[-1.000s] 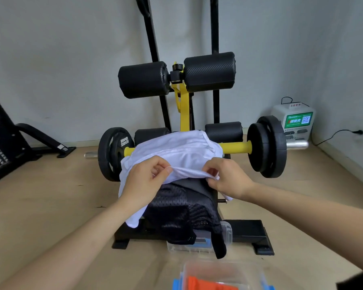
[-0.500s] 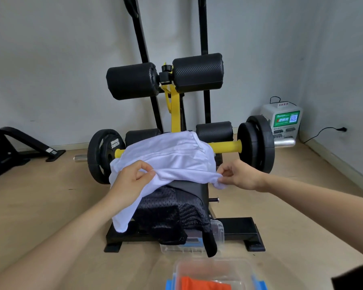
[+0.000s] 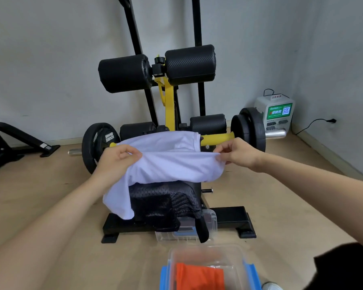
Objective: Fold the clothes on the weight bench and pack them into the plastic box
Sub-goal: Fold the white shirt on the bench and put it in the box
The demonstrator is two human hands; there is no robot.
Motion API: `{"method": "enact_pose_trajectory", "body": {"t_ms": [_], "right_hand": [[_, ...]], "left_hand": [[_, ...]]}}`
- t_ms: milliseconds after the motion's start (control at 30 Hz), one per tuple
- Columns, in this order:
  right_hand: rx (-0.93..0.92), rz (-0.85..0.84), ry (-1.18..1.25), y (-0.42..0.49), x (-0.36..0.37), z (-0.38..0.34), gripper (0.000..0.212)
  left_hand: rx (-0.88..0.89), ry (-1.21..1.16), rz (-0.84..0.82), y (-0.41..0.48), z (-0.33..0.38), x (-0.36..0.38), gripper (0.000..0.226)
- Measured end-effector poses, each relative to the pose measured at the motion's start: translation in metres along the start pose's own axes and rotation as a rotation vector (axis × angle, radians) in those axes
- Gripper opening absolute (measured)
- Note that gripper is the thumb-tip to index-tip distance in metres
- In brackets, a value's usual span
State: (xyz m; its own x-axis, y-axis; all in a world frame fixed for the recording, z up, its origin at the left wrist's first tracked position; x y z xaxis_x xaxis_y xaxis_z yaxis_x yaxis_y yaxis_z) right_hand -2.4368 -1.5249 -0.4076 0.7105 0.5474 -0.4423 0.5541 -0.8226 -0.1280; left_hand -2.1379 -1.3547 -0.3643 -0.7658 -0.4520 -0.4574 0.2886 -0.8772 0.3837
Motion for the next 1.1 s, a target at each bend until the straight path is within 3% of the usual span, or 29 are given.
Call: {"method": "enact_pose_trajectory", "body": {"t_ms": [267, 533, 733, 867, 933, 1100], "right_hand": [[-0.050, 0.454, -0.174, 0.040, -0.021, -0.017, 0.011], [0.070, 0.608, 0.112, 0.078, -0.034, -0.028, 0.014], [0.068, 0.545, 0.137, 0.090, -0.026, -0.022, 0.012], [0.118, 0.251, -0.031, 0.093, -0.002, -0.012, 0.061], [0.114, 0.221, -0.108, 0.093, 0.005, -0.013, 0.072], [-0.130, 0.317, -0.247, 0.081, 0.025, -0.045, 0.040]], "left_hand": [[0.089, 0.040, 0.278, 0.053, 0.002, 0.014, 0.011], [0.106, 0.028, 0.377, 0.097, -0.009, 0.028, 0.006], [0.044, 0.037, 0.305, 0.108, -0.037, 0.027, 0.008], [-0.090, 0.015, 0.114, 0.103, -0.067, 0.027, 0.020], [-0.139, -0.004, 0.073, 0.098, -0.072, 0.022, 0.032], [-0.050, 0.115, -0.002, 0.086, -0.055, 0.007, 0.033]]}}
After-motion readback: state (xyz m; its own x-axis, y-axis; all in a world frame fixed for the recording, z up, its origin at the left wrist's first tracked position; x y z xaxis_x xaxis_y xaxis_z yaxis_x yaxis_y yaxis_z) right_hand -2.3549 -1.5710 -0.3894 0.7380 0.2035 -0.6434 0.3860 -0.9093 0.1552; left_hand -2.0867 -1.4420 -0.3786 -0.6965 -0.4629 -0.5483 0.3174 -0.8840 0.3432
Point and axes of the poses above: each hand's wrist, its own y-axis towards the middle knuckle, its own x-axis out of the palm, z = x × y, the point moved 4 cm from there along y, towards the middle knuckle, and after that the axes turned 11 degrees about x, right-handed, at the moved point
